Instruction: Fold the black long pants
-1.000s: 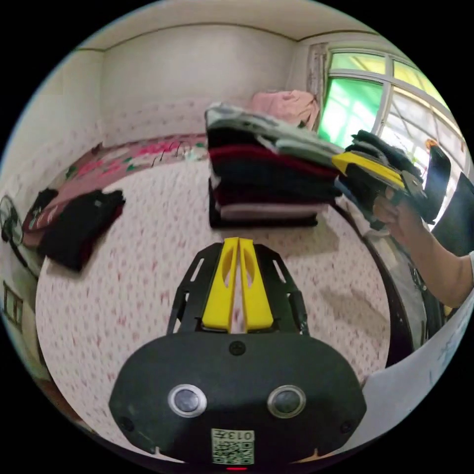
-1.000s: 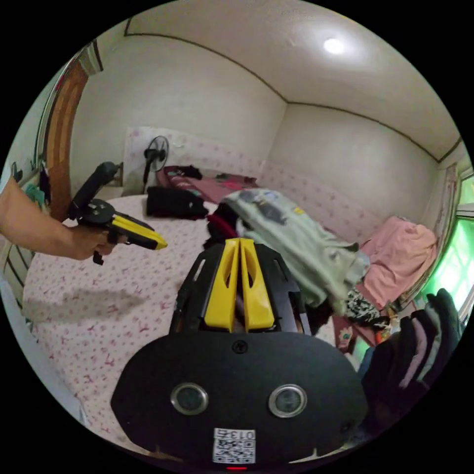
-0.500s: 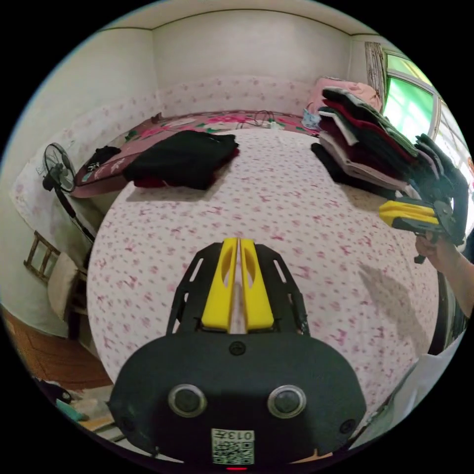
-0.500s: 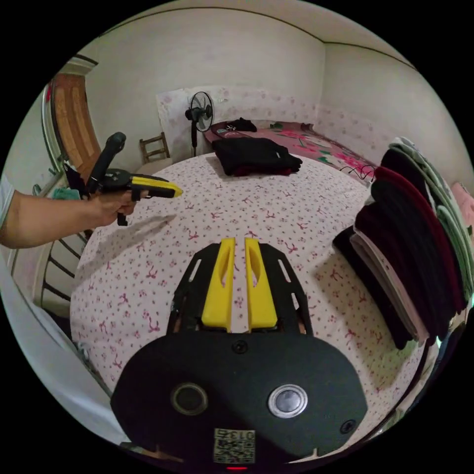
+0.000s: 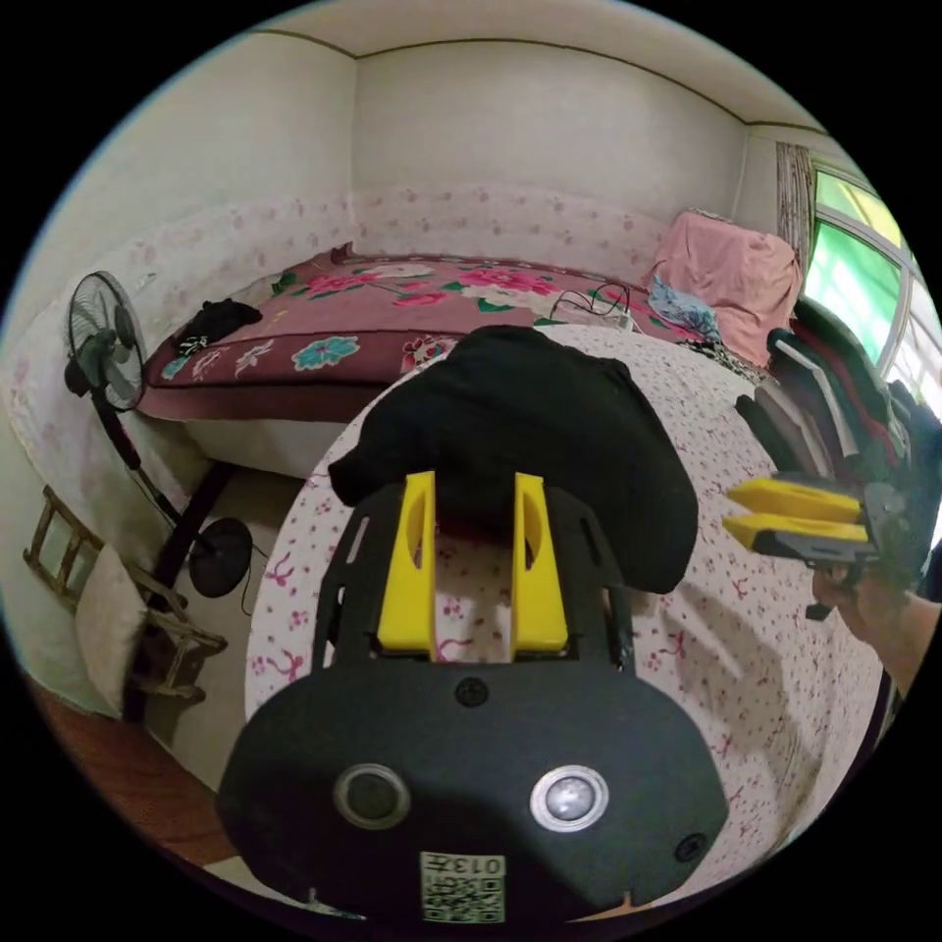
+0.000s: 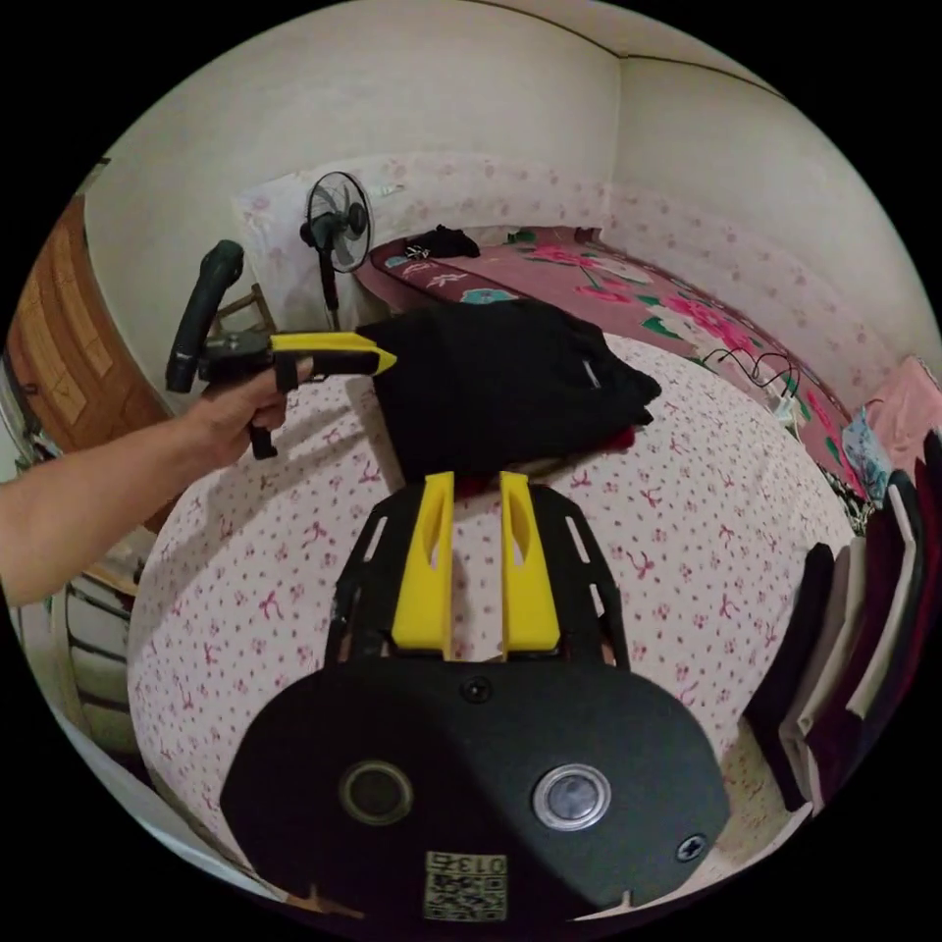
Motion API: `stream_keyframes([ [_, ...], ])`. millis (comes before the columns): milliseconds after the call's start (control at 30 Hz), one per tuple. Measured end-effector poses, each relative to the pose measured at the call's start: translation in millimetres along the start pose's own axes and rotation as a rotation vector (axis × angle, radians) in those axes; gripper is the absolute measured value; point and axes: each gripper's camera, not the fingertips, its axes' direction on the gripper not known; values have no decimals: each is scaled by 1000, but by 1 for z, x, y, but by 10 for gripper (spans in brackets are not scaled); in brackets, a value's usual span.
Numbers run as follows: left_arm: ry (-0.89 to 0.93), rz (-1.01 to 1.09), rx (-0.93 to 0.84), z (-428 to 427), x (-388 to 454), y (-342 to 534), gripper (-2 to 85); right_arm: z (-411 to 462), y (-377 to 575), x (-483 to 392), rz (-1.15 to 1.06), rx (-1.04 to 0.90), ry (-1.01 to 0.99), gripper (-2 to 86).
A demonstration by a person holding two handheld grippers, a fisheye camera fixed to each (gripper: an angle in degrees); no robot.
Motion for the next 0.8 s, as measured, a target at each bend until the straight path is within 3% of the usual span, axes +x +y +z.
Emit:
stream_keyframes([
  [167,99,-8,6,-2,-24,9,18,33,-12,-3,114,-108,-48,33],
  [300,255,13,124,-34,-31,22,9,-29,3,-15,132,157,-71,11],
  [433,479,91,222,-78,-11,39,6,-112,48,-14,182,456,-356,6],
  [633,893,302,373,-171,45,112,6,-235,166,-34,40,739,-664,4],
  [733,983,271,264,-181,68,158,5,-262,228,-59,11,647,-681,4],
  [800,798,263,-19,-167,87,196,2,-255,255,-83,81,403,-531,4],
])
